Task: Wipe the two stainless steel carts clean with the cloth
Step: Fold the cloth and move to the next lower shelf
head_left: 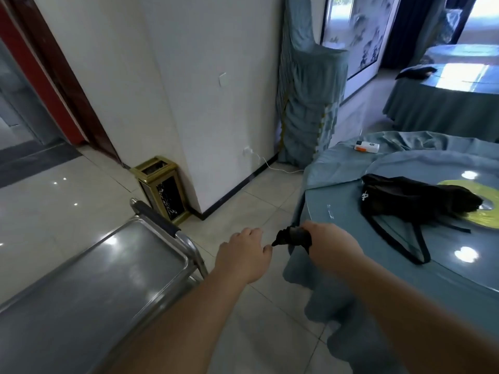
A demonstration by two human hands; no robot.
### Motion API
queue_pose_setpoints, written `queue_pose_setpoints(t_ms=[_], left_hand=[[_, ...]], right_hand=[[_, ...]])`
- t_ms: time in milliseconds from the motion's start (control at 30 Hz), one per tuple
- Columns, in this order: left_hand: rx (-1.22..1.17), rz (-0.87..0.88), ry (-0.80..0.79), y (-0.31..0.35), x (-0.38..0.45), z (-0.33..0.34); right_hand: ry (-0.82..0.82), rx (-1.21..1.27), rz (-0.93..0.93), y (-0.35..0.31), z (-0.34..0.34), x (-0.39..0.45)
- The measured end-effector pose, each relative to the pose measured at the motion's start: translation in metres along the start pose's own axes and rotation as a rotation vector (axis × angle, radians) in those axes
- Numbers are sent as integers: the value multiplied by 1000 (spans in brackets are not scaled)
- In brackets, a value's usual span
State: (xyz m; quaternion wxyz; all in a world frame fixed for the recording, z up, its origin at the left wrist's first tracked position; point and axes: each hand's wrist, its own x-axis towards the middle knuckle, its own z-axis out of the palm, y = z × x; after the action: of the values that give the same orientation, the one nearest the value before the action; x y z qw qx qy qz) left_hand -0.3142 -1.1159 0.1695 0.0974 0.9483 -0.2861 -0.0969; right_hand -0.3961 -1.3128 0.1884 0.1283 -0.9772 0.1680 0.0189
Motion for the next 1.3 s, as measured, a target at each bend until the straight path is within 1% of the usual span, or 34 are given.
queue_pose_setpoints(t_ms=[100,167,233,333,533,667,767,867,1033,1133,1200,1300], left_hand=[[51,0,-42,12,33,2],[71,-17,-59,9,57,2],[74,-32,-78,0,84,3],[71,-47,-102,-23,132,6],[28,-56,-124,-77,254,-2],[40,-62,-133,-118,326,-23],[46,-105,-114,-150,372,-38],[22,-163,-117,-182,406,-45],[-8,-280,-91,-232,466,-50],[-51,-362,-69,-260,507,-54],[-52,-432,-30,-275,536,-59],[-52,-561,36,-293,571,-75]], right_hand=[[-38,-8,-4,27,0,32],[-95,-34,-7,37,5,59],[-170,-79,-5,41,11,90],[-209,-120,-5,41,22,143],[-293,-231,21,20,31,272],[-261,-213,20,-4,28,350],[-171,-199,-23,-17,28,402],[-150,-205,-76,-34,31,459],[-213,-238,-202,-71,47,567],[-284,-173,-287,-100,63,636],[-315,-133,-374,-118,71,683],[-324,-147,-522,-147,69,747]])
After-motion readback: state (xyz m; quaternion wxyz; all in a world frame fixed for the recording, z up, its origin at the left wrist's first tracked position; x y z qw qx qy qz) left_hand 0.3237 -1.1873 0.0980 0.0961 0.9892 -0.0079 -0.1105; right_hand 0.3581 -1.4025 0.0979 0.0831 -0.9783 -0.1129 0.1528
